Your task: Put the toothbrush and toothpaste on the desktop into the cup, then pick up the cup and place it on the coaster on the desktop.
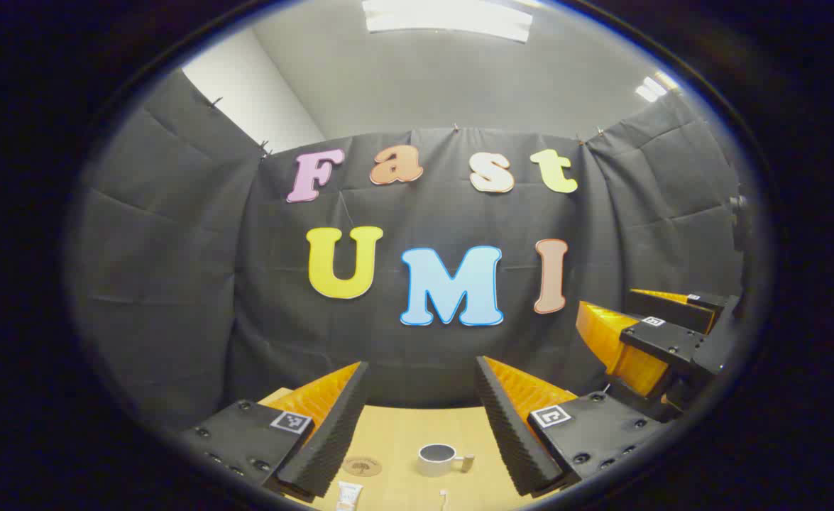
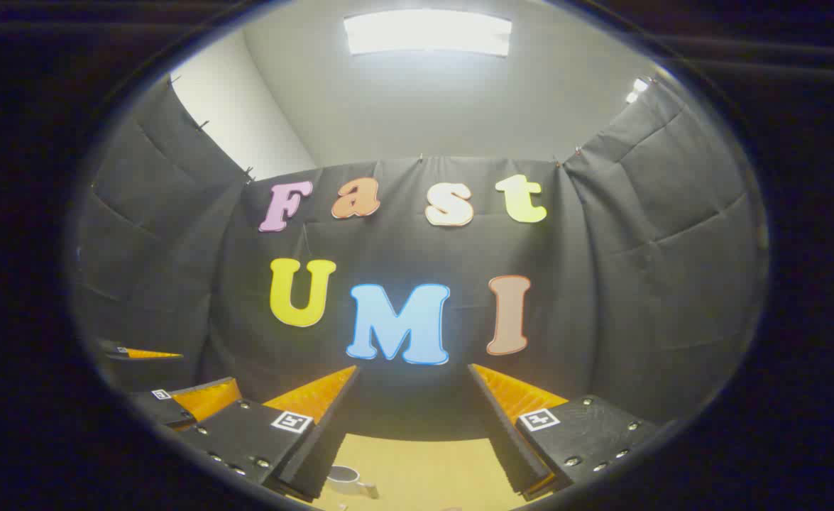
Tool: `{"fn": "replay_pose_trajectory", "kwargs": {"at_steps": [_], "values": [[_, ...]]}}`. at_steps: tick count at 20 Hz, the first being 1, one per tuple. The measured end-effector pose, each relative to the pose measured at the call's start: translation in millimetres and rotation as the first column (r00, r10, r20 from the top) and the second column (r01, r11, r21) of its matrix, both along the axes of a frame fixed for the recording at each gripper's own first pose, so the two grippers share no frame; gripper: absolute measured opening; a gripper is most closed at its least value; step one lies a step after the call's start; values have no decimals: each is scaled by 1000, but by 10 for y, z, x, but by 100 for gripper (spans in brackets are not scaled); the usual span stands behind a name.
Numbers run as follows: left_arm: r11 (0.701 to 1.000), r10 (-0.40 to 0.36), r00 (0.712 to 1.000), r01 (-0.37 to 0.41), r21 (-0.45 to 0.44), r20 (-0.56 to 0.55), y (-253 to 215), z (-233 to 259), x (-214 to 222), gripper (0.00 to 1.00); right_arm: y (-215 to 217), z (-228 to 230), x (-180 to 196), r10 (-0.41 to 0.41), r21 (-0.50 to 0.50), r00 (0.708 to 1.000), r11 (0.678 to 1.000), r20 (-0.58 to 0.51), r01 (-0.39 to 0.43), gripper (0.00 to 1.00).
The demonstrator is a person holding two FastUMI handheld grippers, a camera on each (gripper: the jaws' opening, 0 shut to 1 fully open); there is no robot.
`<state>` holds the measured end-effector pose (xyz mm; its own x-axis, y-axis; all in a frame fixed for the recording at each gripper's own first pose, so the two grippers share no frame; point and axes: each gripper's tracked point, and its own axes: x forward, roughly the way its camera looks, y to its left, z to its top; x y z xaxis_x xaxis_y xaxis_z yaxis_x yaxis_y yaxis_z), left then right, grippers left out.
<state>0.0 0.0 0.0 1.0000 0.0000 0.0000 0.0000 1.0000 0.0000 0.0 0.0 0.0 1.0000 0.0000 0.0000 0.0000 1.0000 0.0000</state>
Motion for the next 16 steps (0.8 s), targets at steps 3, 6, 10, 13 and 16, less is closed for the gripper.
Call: {"fn": "replay_pose_trajectory", "kwargs": {"at_steps": [3, 6, 10, 13, 16], "values": [[1000, 22, 1000, -22, -10, 7, 62, -3, 23, 92, 6, -5, -1, 25, -10, 1000, 1000, -6, -25, 90], [999, 48, 999, -47, -23, 8, 173, -24, 47, 96, 27, -44, 51, 39, -8, 999, 999, -27, -39, 90], [996, 74, 997, -74, -39, -10, 293, -133, 98, 92, 102, -86, 214, 46, -16, 998, 999, -45, -46, 90], [996, 80, 997, -80, -41, -11, 336, -170, 119, 92, 119, -120, 224, 49, -26, 998, 998, -49, -51, 90], [996, 86, 996, -86, -30, -13, 387, -200, 163, 96, 139, -195, 246, 51, -16, 997, 998, -65, -53, 90]]}}
